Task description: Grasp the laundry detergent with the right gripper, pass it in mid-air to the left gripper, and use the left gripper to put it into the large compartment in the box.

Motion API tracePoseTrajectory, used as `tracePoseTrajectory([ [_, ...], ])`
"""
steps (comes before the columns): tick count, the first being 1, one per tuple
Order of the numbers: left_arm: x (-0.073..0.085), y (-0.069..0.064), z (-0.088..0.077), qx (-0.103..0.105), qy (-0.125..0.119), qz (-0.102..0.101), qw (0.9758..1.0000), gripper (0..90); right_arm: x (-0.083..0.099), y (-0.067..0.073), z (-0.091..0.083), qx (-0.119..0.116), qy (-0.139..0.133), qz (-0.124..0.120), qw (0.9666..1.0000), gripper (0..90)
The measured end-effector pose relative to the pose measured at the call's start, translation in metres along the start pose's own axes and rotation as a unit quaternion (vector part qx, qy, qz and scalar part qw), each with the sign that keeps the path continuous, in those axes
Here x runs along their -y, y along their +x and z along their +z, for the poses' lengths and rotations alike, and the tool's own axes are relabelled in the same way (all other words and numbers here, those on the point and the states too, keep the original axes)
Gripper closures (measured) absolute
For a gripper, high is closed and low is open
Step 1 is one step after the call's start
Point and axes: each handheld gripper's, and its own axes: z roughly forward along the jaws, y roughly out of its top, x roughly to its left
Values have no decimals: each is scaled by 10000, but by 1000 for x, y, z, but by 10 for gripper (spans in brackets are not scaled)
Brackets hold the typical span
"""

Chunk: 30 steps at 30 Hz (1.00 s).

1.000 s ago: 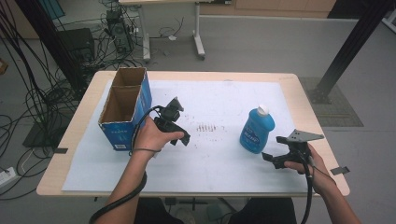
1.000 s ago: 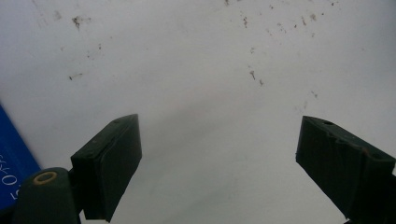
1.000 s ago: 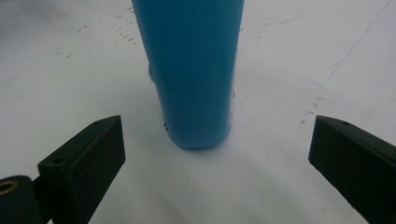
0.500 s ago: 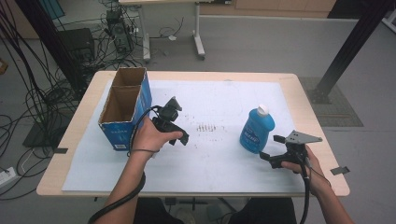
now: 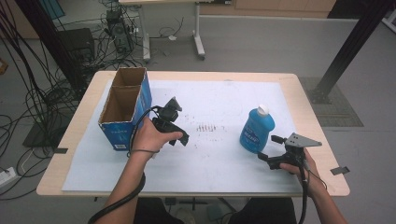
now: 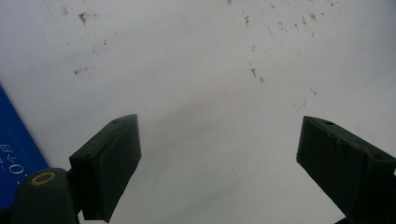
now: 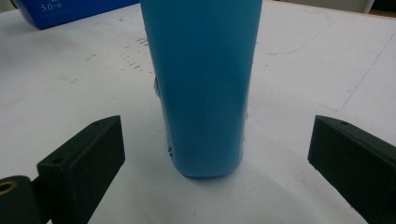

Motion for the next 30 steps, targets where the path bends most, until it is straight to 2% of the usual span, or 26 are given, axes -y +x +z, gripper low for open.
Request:
tracePoseTrajectory([
  [7,0,1,-1,-27,28,-11,10000,141,1,1,2,-47,-121,-4,9999,36],
  [30,-1,-1,-2,-6,28,13,10000,141,7,3,8,-110,-175,-22,9998,36],
])
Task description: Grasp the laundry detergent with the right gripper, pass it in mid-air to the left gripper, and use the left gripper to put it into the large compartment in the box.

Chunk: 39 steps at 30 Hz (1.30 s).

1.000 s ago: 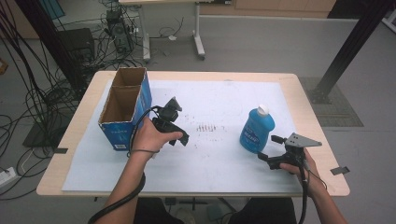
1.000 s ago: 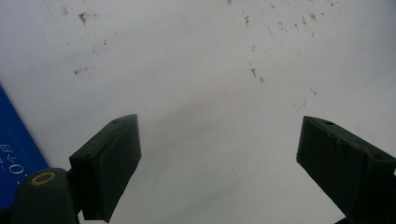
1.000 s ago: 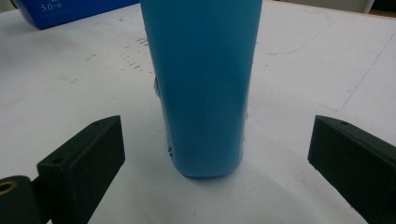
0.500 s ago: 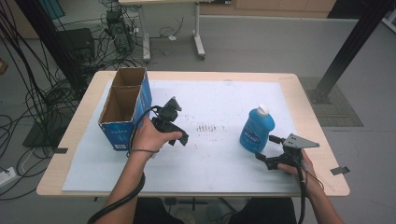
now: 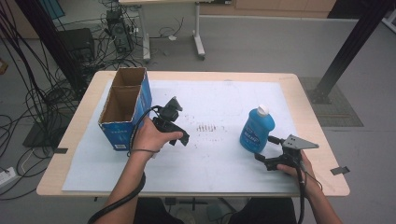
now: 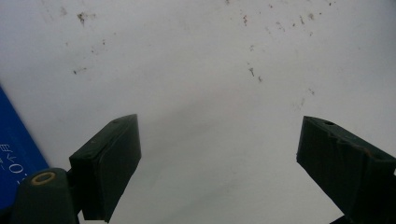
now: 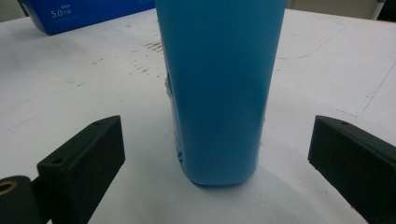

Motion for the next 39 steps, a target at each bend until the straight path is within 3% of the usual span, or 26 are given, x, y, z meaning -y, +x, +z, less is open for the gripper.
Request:
tracePoseTrajectory([
  [39,1,0,-2,-32,17,-37,10000,140,-10,0,29,54,-137,-164,9998,30],
])
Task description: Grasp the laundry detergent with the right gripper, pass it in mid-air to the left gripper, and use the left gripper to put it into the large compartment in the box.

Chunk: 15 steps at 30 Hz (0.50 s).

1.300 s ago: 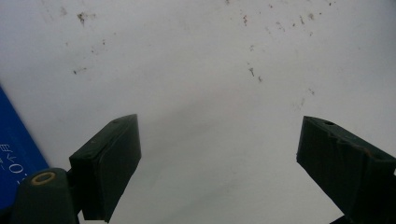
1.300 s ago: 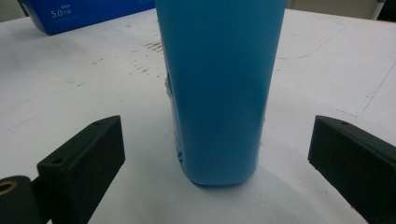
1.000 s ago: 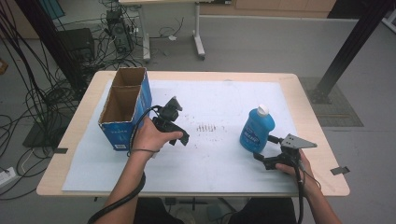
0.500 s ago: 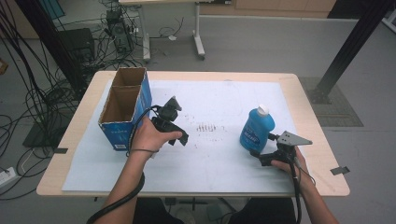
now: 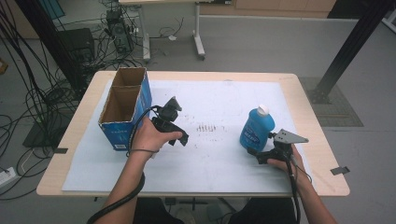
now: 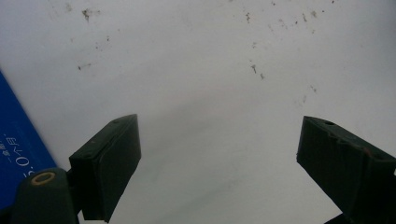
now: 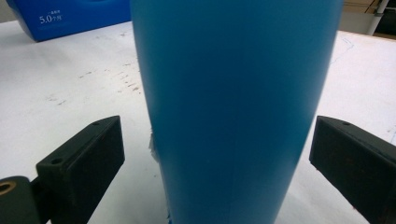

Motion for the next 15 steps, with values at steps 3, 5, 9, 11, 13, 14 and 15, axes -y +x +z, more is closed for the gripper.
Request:
tracePoseTrajectory([
  [3,-1,-1,-1,6,10,38,10000,140,-1,0,2,0,2,0,10000,30],
  [5,-2,-1,0,12,-15,28,10000,140,-1,-1,3,-4,-8,-7,10000,30],
  [9,-3,-2,-1,18,-16,49,10000,140,-2,-1,5,8,0,-2,10000,30],
  [11,-4,-2,-1,11,6,63,10000,140,-2,-1,7,12,-10,-1,10000,30],
  [13,-4,-2,-1,18,-12,43,10000,140,-3,-1,8,8,-12,-1,10000,30],
  [14,-4,-2,-1,11,-23,33,10000,140,-3,-1,9,9,-28,-6,10000,30],
  [15,-4,-2,-1,11,-23,33,10000,140,-3,-1,9,9,-28,-6,10000,30],
])
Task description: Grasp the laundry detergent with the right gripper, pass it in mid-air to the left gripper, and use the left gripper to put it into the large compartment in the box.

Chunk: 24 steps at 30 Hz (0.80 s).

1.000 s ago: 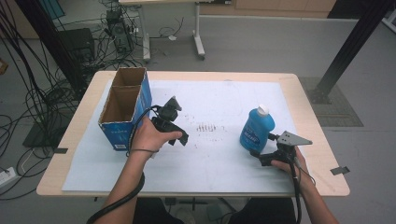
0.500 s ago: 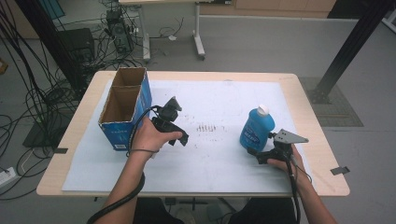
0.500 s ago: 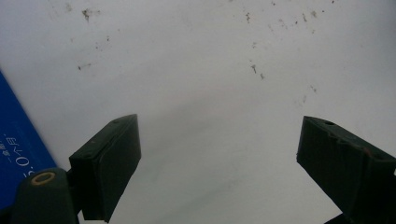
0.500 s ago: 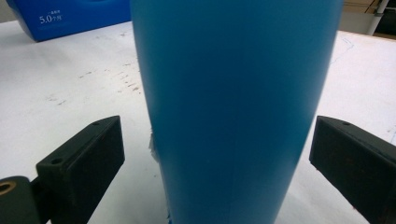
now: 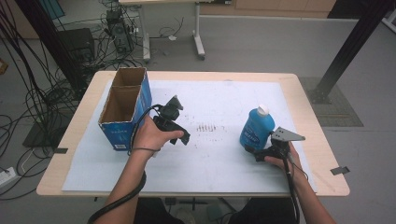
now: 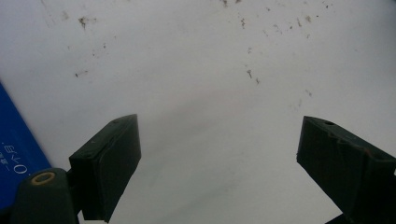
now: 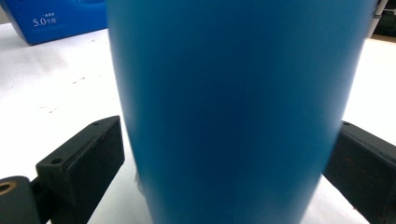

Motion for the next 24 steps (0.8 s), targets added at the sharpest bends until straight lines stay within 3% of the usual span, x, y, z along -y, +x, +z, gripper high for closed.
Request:
tracePoseTrajectory([
  [24,-3,-3,2,-16,41,30,10000,140,0,0,3,-29,-57,37,10000,30],
])
